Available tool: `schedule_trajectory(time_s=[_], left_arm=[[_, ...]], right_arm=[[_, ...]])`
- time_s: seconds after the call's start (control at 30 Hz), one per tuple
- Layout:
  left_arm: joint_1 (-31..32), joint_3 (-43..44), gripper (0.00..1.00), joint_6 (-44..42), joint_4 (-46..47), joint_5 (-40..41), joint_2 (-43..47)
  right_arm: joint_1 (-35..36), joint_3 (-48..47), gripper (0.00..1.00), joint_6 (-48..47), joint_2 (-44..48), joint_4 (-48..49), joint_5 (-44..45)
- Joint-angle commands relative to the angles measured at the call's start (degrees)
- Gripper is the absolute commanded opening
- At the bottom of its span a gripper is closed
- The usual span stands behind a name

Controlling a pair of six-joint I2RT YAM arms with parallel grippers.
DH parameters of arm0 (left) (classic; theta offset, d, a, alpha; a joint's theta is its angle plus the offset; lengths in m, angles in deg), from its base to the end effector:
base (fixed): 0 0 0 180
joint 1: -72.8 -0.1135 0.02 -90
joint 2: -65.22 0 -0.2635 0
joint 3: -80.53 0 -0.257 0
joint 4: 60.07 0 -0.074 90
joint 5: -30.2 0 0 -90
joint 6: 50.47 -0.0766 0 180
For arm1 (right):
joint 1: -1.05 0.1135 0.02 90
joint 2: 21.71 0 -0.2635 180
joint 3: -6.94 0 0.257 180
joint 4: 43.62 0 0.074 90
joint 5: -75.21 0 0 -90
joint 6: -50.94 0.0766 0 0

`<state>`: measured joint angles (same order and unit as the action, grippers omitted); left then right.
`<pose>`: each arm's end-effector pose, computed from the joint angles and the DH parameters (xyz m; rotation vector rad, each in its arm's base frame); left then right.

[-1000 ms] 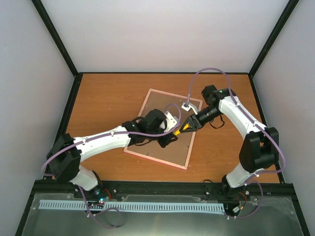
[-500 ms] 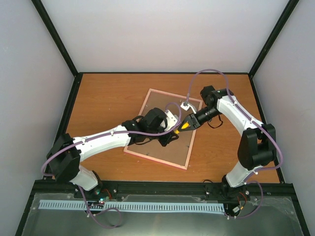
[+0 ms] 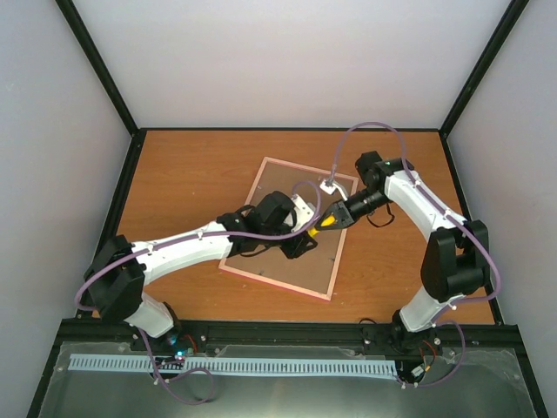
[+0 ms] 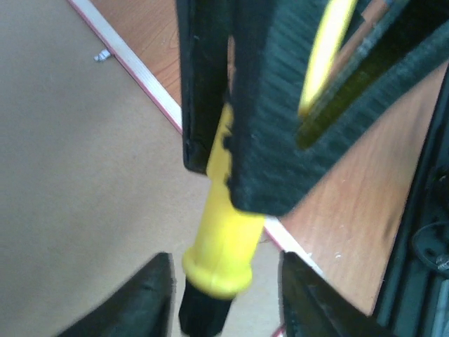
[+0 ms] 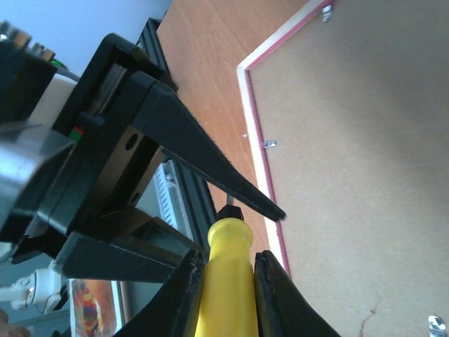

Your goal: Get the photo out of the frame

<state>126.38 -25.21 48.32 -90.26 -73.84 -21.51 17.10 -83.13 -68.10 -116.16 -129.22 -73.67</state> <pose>0.2017 -0.3047 0.2206 1.0487 2.2001 -0.8088 0.2670 0.1451 0.2430 -1.0135 2.4408 1.4820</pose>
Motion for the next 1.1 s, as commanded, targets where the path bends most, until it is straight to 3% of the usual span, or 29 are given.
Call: schedule_trajectory(time_s=[0.0,0.07,0.2,0.3,0.4,0.53,0.77,0.97,1.07], left_arm=[[-2.1,-1.3,0.53,5.1,2.2,4.8,0.4],[-5.1,-3.8,0.64,10.2,1.5,10.4,1.7],[-13.5,-6.2,0.74,19.3,-4.0,15.2,2.9],[-19.5,-8.3,0.88,25.2,-7.1,16.8,4.2],[-24.6,-11.6,0.92,27.1,-7.3,15.9,5.2],[-28.8,-15.3,0.92,27.6,-6.3,13.1,5.2],[-29.1,-20.7,0.89,27.8,-3.9,8.8,6.7],[-28.9,-25.3,0.77,28.0,0.0,3.6,9.1],[-26.2,-26.3,0.72,28.1,0.4,4.7,9.7]], right_arm=[[-3.2,2.7,0.03,2.3,3.7,6.1,2.9],[-5.9,5.4,0.03,4.0,6.6,10.8,6.5],[-10.5,11.9,0.03,5.8,12.0,18.5,11.1],[-11.3,14.6,0.03,5.5,13.9,19.9,12.6],[-11.3,15.7,0.03,4.3,14.5,19.2,12.2],[-11.3,16.9,0.03,3.4,15.6,19.7,12.4],[-11.3,16.0,0.03,2.5,15.4,18.8,11.7],[-11.3,15.7,0.03,3.7,14.0,18.7,7.6],[-11.3,14.8,0.03,3.2,13.5,18.5,8.3]])
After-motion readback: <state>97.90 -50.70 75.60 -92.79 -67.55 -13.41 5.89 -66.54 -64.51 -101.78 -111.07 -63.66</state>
